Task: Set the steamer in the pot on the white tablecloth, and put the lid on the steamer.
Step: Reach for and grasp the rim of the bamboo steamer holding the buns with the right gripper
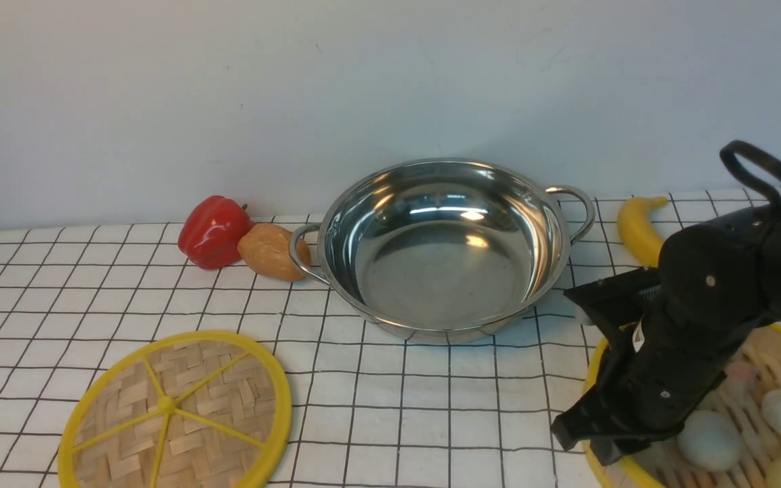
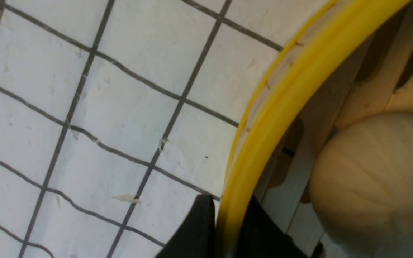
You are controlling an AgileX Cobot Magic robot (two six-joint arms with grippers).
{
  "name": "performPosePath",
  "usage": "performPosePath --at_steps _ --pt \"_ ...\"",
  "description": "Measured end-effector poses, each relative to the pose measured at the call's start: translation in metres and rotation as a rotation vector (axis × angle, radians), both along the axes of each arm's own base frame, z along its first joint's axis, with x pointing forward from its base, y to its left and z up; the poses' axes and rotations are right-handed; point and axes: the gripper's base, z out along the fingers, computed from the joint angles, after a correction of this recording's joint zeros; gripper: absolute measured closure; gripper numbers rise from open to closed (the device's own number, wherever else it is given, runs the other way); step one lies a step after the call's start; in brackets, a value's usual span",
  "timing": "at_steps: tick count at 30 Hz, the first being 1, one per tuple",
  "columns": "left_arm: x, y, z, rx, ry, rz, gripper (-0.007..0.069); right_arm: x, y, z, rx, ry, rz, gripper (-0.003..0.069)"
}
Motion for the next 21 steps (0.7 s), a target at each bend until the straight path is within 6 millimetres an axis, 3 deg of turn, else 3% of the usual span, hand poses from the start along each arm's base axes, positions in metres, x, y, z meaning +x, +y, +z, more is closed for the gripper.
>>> performPosePath --at_steps 15,21 --pt "0.000 0.000 0.000 0.000 0.000 0.000 0.0067 -0.002 -0.005 0.002 -0.055 0.004 0.031 0.0586" --pt "0.000 0.000 0.000 0.000 0.000 0.000 0.0067 -0.007 -0.012 0.021 -0.091 -0.008 0.058 0.0580"
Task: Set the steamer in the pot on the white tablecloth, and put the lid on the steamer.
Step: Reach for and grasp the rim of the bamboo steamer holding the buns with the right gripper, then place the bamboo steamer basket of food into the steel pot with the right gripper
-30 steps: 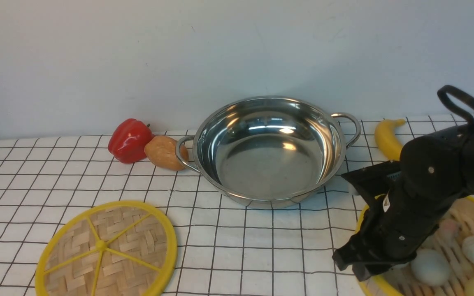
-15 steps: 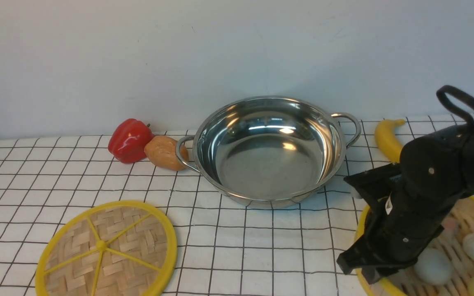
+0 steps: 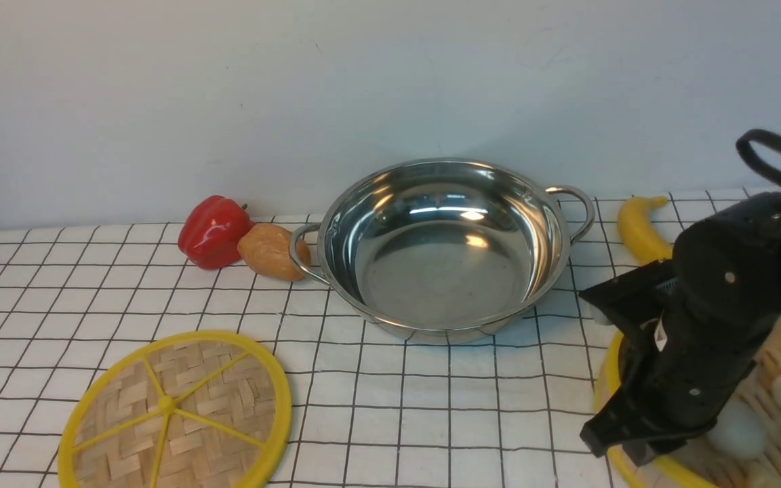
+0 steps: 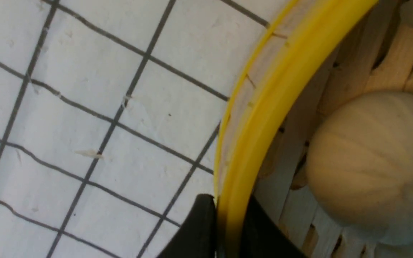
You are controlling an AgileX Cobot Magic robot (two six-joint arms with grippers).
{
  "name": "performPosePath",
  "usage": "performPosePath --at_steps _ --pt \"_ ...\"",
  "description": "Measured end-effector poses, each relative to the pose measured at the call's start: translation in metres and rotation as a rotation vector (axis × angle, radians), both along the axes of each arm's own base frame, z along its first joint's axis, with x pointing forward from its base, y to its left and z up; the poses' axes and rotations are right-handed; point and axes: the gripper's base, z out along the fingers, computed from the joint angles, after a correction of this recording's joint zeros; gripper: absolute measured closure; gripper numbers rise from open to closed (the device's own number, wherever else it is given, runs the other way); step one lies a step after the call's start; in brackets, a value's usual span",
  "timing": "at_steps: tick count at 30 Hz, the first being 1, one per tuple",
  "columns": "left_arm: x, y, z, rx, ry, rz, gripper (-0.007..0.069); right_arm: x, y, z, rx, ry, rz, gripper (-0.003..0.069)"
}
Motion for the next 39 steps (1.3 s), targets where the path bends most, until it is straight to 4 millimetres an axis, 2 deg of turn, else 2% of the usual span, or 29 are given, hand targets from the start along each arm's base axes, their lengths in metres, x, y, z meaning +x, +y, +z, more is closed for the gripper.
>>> performPosePath --at_steps 3,9,24,30,39 --pt "0.000 0.000 0.000 0.000 0.000 0.000 0.0067 -0.001 0.000 0.015 0.009 -0.018 0.001 0.0576" --pt "0.000 0.000 0.000 0.000 0.000 0.000 0.0067 0.002 0.001 0.057 0.023 -0.057 0.042 0.0574" --pt "0.000 0.000 0.000 0.000 0.000 0.000 0.0067 0.027 0.014 0.120 0.084 -0.250 0.205 0.0573" --pt "0.000 0.000 0.000 0.000 0.000 0.000 0.0067 0.049 0.026 0.128 0.074 -0.294 0.318 0.0573" --pt "0.000 0.000 0.000 0.000 0.000 0.000 0.0067 0.093 0.050 0.118 0.040 -0.330 0.503 0.0573"
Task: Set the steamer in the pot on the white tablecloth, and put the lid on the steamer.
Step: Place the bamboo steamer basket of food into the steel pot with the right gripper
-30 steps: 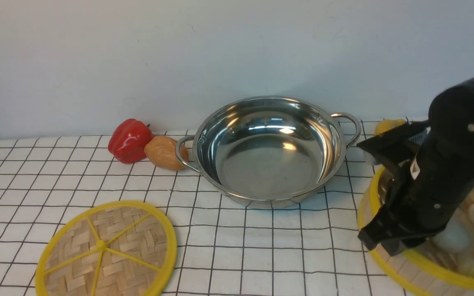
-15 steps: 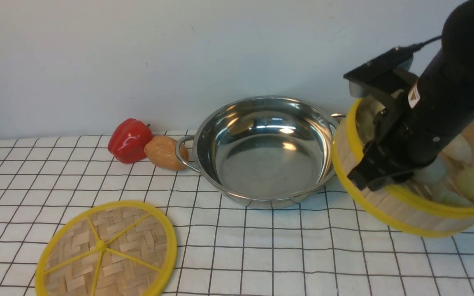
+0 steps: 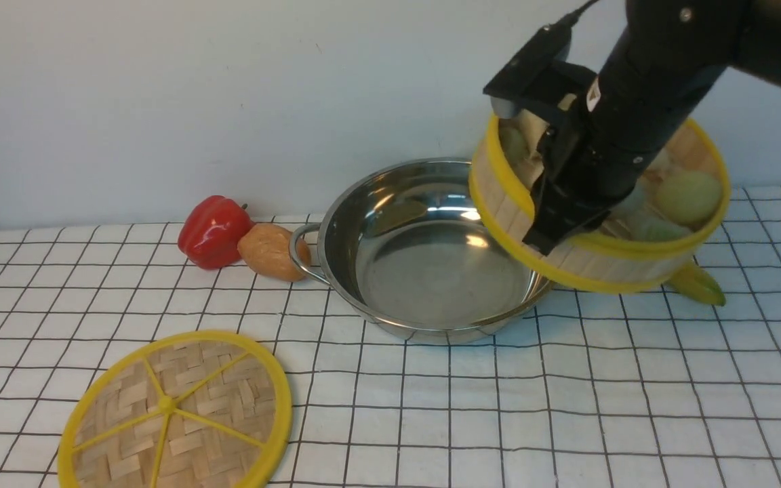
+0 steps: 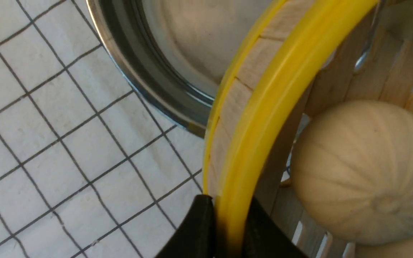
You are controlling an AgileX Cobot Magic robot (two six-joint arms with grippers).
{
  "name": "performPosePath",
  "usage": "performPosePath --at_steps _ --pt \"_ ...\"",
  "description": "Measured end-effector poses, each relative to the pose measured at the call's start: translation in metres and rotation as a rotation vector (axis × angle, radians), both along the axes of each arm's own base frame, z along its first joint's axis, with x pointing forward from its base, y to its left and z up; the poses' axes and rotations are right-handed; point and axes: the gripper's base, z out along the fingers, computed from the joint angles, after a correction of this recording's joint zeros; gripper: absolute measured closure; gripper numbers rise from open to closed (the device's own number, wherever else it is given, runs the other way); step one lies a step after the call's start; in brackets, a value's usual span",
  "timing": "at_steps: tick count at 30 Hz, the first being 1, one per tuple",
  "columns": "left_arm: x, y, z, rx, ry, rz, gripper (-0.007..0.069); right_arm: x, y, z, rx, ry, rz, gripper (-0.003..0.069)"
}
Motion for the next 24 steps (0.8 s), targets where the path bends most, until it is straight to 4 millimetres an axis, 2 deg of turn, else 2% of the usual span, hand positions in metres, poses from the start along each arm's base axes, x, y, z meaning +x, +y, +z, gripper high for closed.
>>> performPosePath --at_steps 5,10,14,20,24 --pt "0.000 0.000 0.000 0.000 0.000 0.000 0.0067 0.017 0.016 -0.001 -0.022 -0.047 0.084 0.0573" --pt "0.000 0.000 0.000 0.000 0.000 0.000 0.0067 0.018 0.042 -0.003 -0.047 -0.086 0.191 0.0573" --pt "0.000 0.000 0.000 0.000 0.000 0.000 0.0067 0.015 0.071 -0.019 -0.110 -0.098 0.285 0.0573" --pt "0.000 0.000 0.000 0.000 0.000 0.000 0.0067 0.021 0.078 -0.044 -0.189 -0.075 0.323 0.0573" --pt "0.000 0.000 0.000 0.000 0.000 0.000 0.0067 0.022 0.080 -0.051 -0.194 -0.061 0.345 0.0573"
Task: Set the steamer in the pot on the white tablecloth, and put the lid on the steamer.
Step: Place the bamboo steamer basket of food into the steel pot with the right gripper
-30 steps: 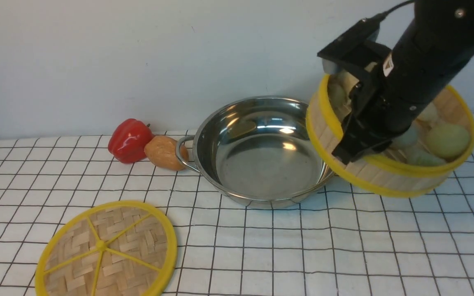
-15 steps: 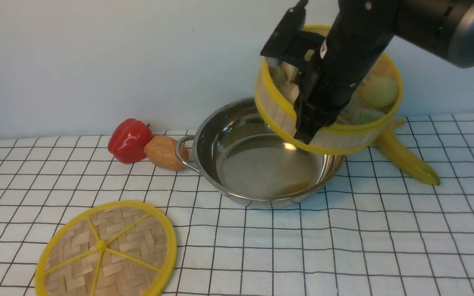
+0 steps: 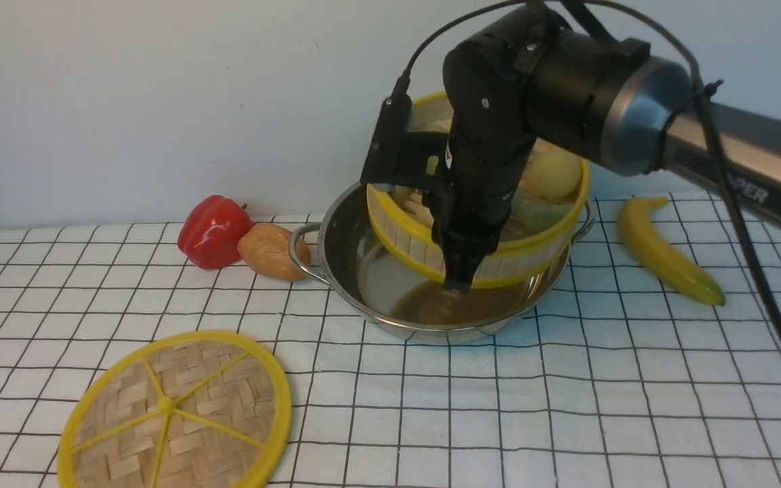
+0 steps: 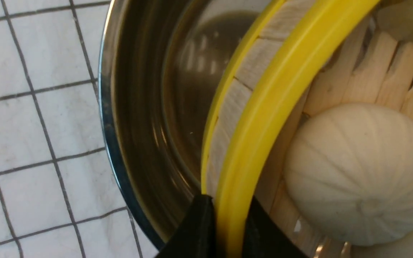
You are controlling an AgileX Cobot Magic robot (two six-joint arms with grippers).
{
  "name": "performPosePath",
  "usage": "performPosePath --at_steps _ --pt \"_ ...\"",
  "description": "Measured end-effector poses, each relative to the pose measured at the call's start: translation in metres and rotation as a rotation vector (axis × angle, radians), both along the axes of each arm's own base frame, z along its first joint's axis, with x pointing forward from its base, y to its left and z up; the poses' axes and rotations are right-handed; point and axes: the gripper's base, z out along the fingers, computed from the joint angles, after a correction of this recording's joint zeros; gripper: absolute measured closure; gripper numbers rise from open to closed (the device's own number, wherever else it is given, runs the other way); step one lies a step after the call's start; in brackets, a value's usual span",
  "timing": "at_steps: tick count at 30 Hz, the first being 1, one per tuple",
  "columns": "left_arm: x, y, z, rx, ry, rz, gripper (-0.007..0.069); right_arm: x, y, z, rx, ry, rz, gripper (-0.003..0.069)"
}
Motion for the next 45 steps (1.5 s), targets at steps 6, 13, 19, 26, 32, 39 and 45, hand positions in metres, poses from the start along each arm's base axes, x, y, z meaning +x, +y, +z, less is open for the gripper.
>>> performPosePath --at_steps 6,13,19,26,32,39,45 --pt "0.000 0.000 0.000 0.000 0.000 0.000 0.0067 -0.004 0.006 -0.002 0.015 0.017 0.039 0.0571" --pt "0.000 0.000 0.000 0.000 0.000 0.000 0.0067 -0.004 0.008 -0.001 0.024 0.024 0.059 0.0571" --pt "0.000 0.000 0.000 0.000 0.000 0.000 0.0067 -0.006 0.010 -0.001 0.040 0.035 0.070 0.0571" --pt "0.000 0.000 0.000 0.000 0.000 0.000 0.0067 -0.003 0.012 -0.013 0.024 0.053 0.081 0.0571" --pt "0.000 0.000 0.000 0.000 0.000 0.000 0.0067 0.002 0.016 -0.037 -0.006 0.094 0.082 0.0571" --pt "0.000 0.000 0.000 0.000 0.000 0.000 0.0067 0.003 0.017 -0.042 -0.013 0.102 0.085 0.0571" --pt "0.000 0.000 0.000 0.000 0.000 0.000 0.0067 0.004 0.017 -0.046 -0.021 0.099 0.086 0.0571"
